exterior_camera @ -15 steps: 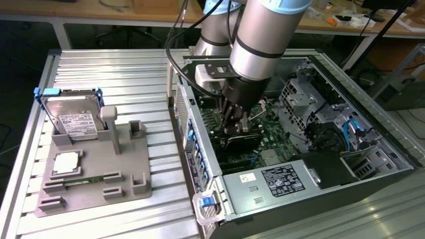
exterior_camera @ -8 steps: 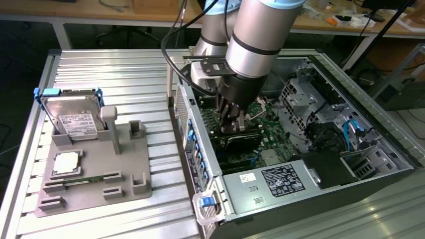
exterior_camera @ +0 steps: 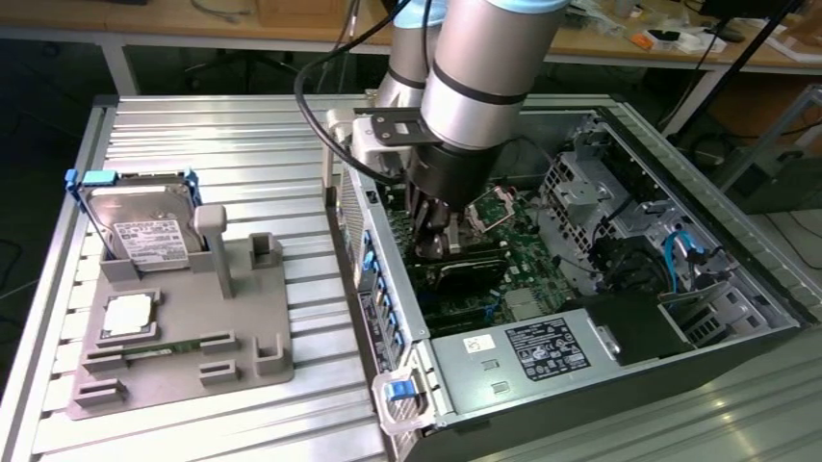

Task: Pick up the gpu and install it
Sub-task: 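Press down on the gpu until it lock into place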

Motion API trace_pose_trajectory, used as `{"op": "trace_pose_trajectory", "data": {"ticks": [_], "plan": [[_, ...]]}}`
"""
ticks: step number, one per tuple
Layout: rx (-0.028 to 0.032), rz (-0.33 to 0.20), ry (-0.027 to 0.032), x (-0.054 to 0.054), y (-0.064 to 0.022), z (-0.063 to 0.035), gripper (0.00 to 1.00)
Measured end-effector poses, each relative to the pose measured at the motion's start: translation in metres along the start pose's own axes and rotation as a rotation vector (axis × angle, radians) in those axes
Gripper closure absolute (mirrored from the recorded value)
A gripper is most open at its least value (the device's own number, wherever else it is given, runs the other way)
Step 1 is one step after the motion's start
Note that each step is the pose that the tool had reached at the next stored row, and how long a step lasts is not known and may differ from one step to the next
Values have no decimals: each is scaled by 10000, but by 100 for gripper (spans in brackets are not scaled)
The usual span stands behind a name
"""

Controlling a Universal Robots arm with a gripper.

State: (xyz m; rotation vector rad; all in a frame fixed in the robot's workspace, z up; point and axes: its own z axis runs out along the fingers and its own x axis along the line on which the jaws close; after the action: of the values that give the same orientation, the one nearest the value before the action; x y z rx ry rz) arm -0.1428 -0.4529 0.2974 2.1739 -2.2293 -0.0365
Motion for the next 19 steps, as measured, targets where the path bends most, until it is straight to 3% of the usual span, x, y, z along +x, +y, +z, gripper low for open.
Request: {"op": "trace_pose_trajectory", "data": {"ticks": [6,19], "plan": [[-16,-2,-23,1,105,-6,89],[-14,-3,-27,3,222,-22,89]]}}
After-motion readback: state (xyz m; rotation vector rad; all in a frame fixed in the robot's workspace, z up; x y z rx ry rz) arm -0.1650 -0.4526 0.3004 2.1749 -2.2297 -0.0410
